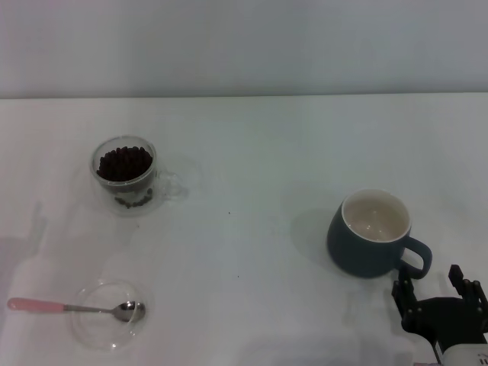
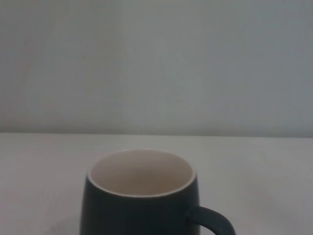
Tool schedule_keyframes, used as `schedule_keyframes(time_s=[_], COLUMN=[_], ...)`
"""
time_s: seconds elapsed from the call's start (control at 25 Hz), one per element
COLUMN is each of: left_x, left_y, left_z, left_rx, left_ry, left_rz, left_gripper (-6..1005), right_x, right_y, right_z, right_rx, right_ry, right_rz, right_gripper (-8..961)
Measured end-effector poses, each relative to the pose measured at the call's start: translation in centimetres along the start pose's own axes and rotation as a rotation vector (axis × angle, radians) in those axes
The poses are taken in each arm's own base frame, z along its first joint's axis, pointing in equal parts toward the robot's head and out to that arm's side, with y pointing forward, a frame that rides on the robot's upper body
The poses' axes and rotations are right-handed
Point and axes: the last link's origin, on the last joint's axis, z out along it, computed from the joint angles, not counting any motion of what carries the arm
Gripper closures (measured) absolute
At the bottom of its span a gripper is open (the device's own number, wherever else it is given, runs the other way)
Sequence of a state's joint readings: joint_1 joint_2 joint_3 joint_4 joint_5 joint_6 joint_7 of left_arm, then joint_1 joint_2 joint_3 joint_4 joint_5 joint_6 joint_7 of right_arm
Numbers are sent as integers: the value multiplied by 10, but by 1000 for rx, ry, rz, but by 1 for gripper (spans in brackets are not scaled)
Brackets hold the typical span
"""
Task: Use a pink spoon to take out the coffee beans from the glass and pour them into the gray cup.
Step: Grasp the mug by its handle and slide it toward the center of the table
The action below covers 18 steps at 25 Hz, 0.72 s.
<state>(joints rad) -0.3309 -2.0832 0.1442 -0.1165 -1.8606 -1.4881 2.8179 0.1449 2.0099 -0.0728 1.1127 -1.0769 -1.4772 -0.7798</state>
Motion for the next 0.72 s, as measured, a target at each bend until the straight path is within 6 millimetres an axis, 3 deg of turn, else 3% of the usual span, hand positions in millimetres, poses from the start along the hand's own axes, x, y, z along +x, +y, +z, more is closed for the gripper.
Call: schedule_keyframes(time_s=[0.72], left_x=[2], left_y=[-6], left_z=[1], left_rx=[26], left_ry=[9], left_rz=[7], left_gripper=[228], right_x=[-3], right_y=[-10], right_z=[23], right_rx=[41], right_ry=[-18], right_rz=[-16], right_gripper=[234])
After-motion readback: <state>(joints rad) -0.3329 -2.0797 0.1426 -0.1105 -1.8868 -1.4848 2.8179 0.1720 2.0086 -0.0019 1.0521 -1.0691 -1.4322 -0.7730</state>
